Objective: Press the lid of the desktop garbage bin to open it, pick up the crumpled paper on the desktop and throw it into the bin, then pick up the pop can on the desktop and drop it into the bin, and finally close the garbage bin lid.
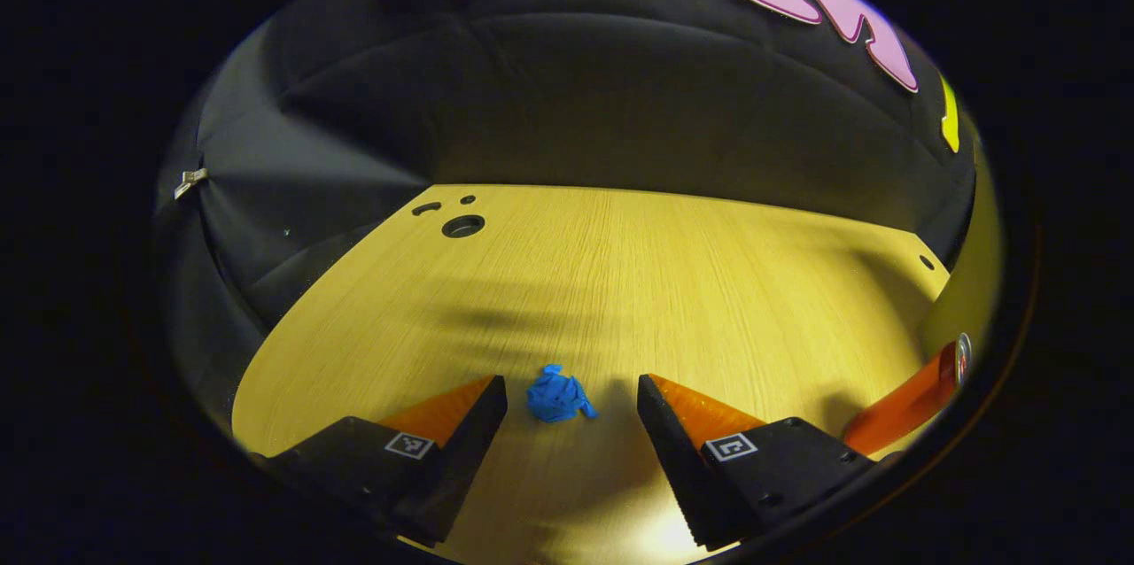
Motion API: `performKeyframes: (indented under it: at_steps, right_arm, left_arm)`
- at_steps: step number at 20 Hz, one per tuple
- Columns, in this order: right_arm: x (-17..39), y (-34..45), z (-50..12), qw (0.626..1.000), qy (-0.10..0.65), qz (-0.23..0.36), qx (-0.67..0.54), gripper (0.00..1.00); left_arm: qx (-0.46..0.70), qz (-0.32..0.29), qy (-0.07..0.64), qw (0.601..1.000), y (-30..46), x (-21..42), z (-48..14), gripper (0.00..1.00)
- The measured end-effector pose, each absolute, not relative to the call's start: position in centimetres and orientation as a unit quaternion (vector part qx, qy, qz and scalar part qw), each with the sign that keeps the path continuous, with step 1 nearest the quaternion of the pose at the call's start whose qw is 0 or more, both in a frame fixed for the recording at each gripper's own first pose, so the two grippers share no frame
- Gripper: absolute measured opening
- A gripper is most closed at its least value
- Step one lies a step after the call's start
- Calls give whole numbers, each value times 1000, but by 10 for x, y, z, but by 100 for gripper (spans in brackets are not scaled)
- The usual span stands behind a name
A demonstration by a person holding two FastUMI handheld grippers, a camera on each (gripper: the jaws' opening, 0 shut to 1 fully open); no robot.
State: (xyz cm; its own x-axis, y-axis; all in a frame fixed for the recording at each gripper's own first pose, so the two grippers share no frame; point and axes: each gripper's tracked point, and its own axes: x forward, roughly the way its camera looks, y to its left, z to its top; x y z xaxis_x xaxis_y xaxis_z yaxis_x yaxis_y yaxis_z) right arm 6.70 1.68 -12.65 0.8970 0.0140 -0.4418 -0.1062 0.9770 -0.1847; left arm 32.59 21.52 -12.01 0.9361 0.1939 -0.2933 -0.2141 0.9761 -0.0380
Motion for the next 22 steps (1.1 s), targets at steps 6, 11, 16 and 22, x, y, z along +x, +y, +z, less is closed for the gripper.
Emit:
performKeyframes:
  at_steps: [6,11,16,22]
  right_arm:
    - [72,22,-131,967,230,49,-99,99]
    - [68,26,-140,963,241,61,-101,99]
    - [65,26,-144,963,240,67,-106,98]
    - [59,21,-144,964,233,65,-109,99]
  left_arm:
    - [-44,114,148,981,217,332,-127,89]
    - [-35,115,157,980,213,329,-126,56]
    - [-48,108,147,982,220,327,-124,35]
    - [-19,92,101,990,206,304,-71,41]
